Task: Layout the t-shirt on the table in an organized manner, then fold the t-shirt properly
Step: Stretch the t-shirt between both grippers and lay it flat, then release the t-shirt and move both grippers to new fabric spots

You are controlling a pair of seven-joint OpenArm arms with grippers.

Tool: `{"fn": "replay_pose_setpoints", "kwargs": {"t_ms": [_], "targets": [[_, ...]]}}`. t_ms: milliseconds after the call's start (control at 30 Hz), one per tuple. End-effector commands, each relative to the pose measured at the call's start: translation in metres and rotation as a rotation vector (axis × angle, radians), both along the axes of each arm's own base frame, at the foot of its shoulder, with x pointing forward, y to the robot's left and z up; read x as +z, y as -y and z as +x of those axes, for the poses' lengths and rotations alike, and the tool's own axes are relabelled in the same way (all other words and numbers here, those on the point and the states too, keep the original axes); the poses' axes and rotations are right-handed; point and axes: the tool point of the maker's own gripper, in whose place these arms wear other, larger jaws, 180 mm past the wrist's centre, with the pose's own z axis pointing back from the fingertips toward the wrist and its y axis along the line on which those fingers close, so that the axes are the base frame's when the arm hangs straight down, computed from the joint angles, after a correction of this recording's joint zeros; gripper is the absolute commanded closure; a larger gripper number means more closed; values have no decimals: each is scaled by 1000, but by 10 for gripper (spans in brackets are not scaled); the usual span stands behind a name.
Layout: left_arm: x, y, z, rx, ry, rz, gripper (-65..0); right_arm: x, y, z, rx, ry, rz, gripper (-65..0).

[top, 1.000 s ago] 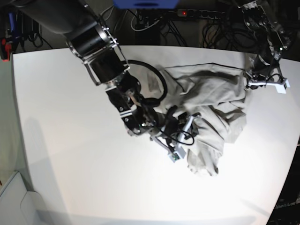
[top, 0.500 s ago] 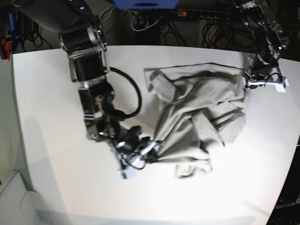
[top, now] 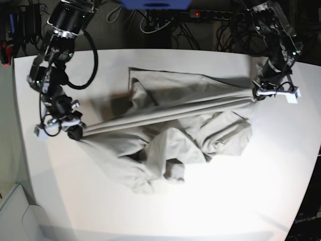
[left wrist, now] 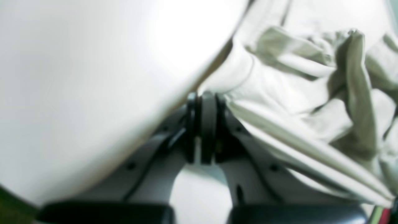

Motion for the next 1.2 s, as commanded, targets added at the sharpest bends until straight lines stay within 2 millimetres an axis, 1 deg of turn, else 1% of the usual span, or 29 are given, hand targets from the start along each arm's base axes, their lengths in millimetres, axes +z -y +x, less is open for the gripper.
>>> {"fn": "replay_pose_setpoints", "kwargs": {"t_ms": [0,67,167,233,333,367,400,433,500,567,633,733,833,900,1000,1100,1133,1167], "targets": [[9,-15,3,32,23,48,-4,19,20,6,-64,73,-19,-3],[10,-14,4,32,26,46,-4,4,20,-2,-66,34,-10,-4],[10,-13,5,33,28,40,-4,-8,22,-11,-65,-4,-11,-19],[9,-9,6,35,29,33,-4,-13,26,-16,-36,-51,-26,-75],[8,-8,5,35,26,31,-4,-17,30,-21,10,-117,-39,-181],[7,-7,5,34,26,29,-4,-14,32,-20,20,-118,-50,-210],[8,-7,5,34,27,29,-4,-6,35,-16,24,-104,-64,-236],[8,-7,5,34,27,29,-4,-1,38,-15,23,-93,-78,-252],[8,-7,5,34,30,23,-4,13,39,-11,32,-60,-109,-271],[7,-6,4,33,26,22,-4,29,39,-7,40,-20,-136,-273],[7,-6,4,32,25,22,-4,44,26,-4,101,23,-170,-273],[6,-7,2,31,18,26,-8,53,-7,-1,243,51,-214,-273],[6,-7,2,28,15,29,-10,47,-43,-1,344,44,-202,-273],[6,-7,2,26,16,26,-10,45,-63,-2,385,48,-183,-273],[5,-7,0,26,12,26,-10,38,-82,-1,434,40,-165,-273],[1,-8,-11,23,-8,32,-11,28,-98,-2,486,17,-152,-276],[-1,-8,-14,23,-17,33,-19,28,-105,1,505,19,-149,-276],[-3,-8,-18,21,-25,35,-42,25,-110,4,520,12,-144,-277]]}}
